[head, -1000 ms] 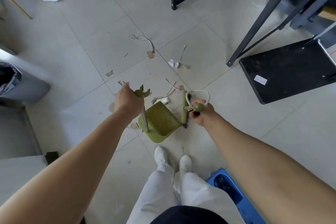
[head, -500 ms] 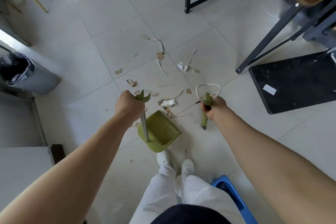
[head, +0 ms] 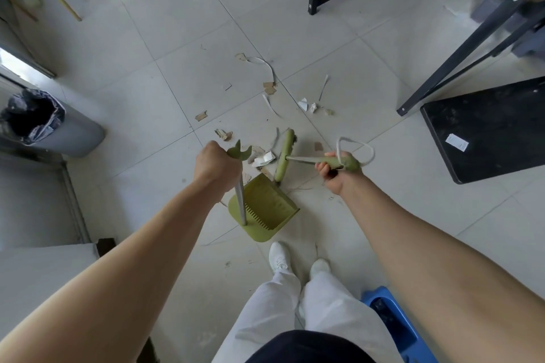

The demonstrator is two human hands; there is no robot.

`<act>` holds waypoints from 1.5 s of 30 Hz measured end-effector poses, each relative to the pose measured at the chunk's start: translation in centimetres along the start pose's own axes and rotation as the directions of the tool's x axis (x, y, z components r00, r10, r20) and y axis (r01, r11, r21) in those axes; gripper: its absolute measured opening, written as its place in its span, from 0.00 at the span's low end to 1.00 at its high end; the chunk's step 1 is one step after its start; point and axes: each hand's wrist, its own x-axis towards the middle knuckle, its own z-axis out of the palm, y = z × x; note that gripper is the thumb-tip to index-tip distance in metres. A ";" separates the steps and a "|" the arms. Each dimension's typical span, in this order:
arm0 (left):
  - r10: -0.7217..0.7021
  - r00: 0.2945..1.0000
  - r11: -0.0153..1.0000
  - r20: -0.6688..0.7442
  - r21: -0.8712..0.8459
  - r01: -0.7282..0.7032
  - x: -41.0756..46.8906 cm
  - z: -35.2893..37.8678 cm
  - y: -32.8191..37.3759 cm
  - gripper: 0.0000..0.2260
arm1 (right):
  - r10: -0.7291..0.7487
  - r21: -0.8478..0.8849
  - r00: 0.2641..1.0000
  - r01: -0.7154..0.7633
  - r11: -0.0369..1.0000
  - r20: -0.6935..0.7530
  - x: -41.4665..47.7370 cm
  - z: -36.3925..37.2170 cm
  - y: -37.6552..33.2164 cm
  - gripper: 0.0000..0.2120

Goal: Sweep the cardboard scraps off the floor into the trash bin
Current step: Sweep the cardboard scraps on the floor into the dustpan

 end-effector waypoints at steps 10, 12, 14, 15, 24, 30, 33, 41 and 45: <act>0.076 0.995 0.996 0.061 0.033 -0.078 1.1 1.9 5.8 0.09 | -0.163 0.092 0.972 0.180 0.979 -0.167 -1.5 -2.9 -4.5 0.10; 0.104 0.992 0.994 0.068 0.027 -0.106 1.3 3.0 7.5 0.08 | -0.177 0.145 0.960 0.210 0.967 -0.215 -1.5 -4.4 -5.7 0.12; 0.139 0.988 0.990 0.070 0.023 -0.141 1.4 4.1 8.9 0.08 | -0.165 0.207 0.952 0.221 0.953 -0.256 -1.3 -6.1 -7.1 0.11; 0.154 0.985 0.987 0.071 0.021 -0.156 1.4 4.7 9.6 0.08 | -0.157 0.226 0.948 0.222 0.948 -0.276 -1.0 -7.0 -7.9 0.09; 0.164 0.986 0.986 0.026 0.025 -0.164 2.1 8.5 14.8 0.06 | -0.107 0.102 0.950 0.143 0.984 -0.294 1.8 -13.4 -15.1 0.08; 0.087 0.995 0.995 -0.049 0.050 -0.084 2.0 9.0 16.6 0.05 | -0.071 -0.044 0.989 0.066 0.997 -0.127 4.0 -9.3 -15.6 0.08; 0.032 0.997 0.998 -0.065 0.058 -0.028 2.2 8.9 17.1 0.07 | -0.019 -0.086 1.000 0.020 0.996 0.010 4.6 -6.8 -16.1 0.11; -0.011 0.996 0.999 -0.084 0.039 0.014 3.3 8.8 20.1 0.10 | -0.017 -0.097 0.999 0.015 0.995 -0.027 5.7 -5.4 -20.3 0.06; 0.002 0.996 1.000 -0.086 0.020 0.000 4.3 9.2 21.5 0.09 | -0.116 -0.135 0.992 0.108 0.985 -0.050 5.7 -5.7 -21.9 0.10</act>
